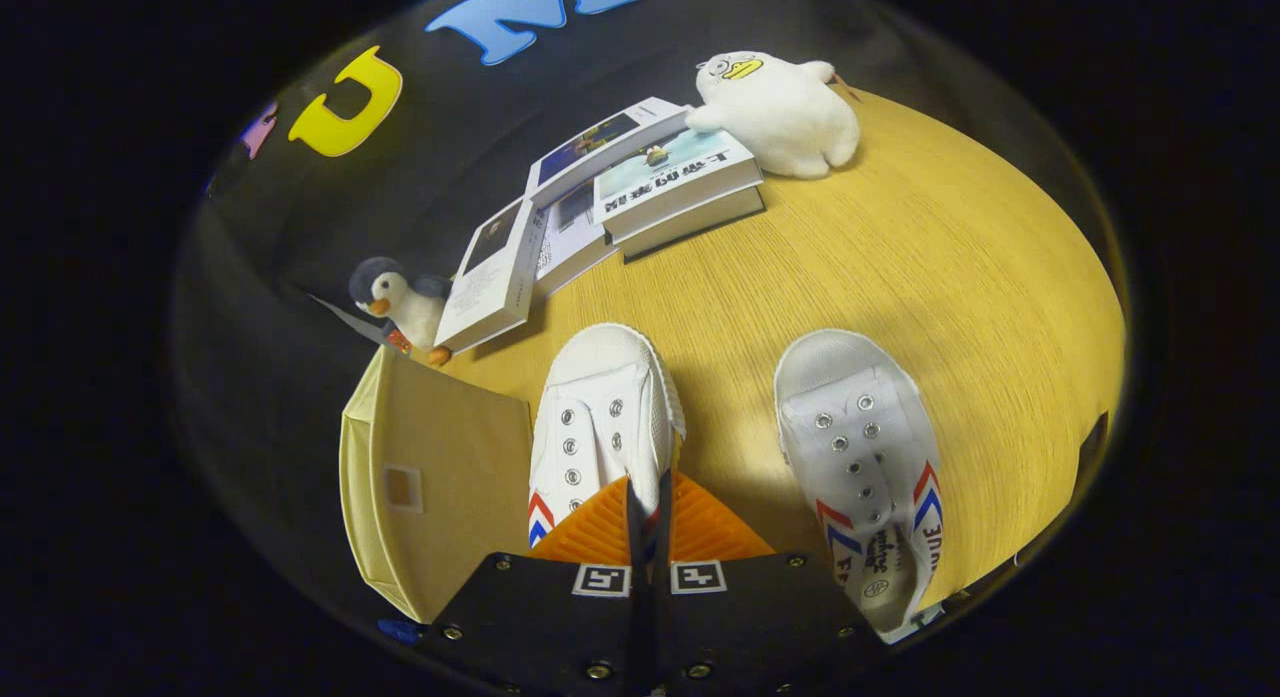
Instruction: Open the storage box then place both shoes into the box .Put the left shoe in first, then the right shoe, with the right side of both shoes facing outward in a uniform manner.
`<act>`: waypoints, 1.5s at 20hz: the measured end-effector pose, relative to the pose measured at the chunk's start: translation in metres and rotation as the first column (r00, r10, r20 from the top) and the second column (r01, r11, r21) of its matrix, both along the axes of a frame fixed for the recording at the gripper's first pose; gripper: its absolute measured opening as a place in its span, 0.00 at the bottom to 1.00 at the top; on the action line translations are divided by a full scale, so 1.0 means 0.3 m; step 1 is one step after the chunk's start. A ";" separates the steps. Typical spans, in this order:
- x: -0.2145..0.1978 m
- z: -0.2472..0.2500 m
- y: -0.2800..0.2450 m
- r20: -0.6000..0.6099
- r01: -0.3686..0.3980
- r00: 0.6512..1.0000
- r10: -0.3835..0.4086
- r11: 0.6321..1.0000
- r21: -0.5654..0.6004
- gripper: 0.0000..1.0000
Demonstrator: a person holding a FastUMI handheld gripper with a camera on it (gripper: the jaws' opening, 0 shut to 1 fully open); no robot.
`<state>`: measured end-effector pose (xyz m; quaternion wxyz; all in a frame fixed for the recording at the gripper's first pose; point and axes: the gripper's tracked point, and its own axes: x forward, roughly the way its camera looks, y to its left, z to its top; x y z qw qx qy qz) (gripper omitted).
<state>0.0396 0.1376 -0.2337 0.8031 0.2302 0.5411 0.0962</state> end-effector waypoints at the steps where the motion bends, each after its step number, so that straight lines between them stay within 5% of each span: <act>1: 0.003 0.026 0.015 0.004 -0.001 1.000 0.001 1.000 0.007 0.00; 16: 0.060 0.379 0.322 0.147 -0.092 0.986 0.081 0.993 0.068 0.00; 30: -0.024 0.331 0.723 0.130 -0.247 0.962 0.242 0.969 0.025 0.00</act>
